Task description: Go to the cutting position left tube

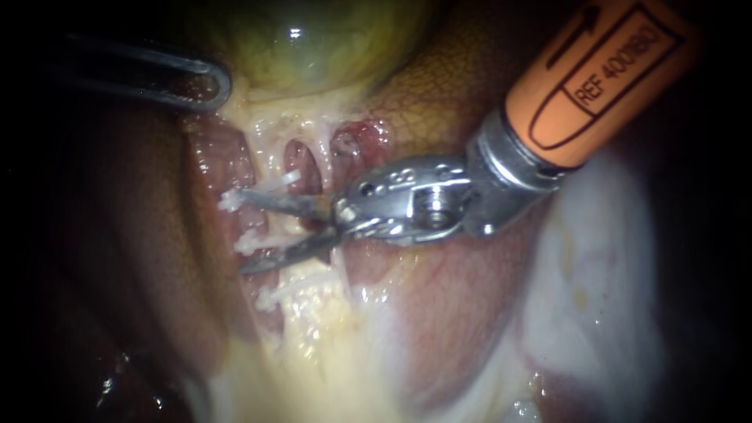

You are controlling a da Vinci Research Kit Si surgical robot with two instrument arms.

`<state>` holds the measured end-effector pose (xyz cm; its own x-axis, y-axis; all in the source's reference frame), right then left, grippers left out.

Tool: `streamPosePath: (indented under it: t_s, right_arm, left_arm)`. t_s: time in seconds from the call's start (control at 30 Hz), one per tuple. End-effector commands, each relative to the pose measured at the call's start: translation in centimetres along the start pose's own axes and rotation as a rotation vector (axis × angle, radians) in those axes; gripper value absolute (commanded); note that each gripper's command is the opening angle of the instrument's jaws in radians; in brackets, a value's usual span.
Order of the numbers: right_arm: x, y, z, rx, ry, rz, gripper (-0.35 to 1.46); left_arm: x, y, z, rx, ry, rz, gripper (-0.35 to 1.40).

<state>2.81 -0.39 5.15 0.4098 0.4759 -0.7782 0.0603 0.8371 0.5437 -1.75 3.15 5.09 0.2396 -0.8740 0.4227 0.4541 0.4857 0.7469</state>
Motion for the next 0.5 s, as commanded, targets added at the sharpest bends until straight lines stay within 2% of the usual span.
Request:
streamPosePath:
  t_s: [0.03, 0.23, 0.5]
  right_arm:
    - [-0.01, 0.01, -0.03, 0.003, 0.001, 0.000, 1.07]
    - [-0.13, 0.12, -0.08, 0.009, 0.000, -0.008, 1.09]
    - [-0.42, 0.32, -0.02, 0.031, -0.004, 0.039, 1.11]
  left_arm:
    - [0.00, 0.00, 0.00, 0.000, 0.000, 0.000, -0.35]
    - [0.00, -0.01, 0.00, 0.001, -0.003, -0.001, -0.35]
    - [0.00, -0.02, -0.01, 0.001, -0.003, -0.001, -0.35]
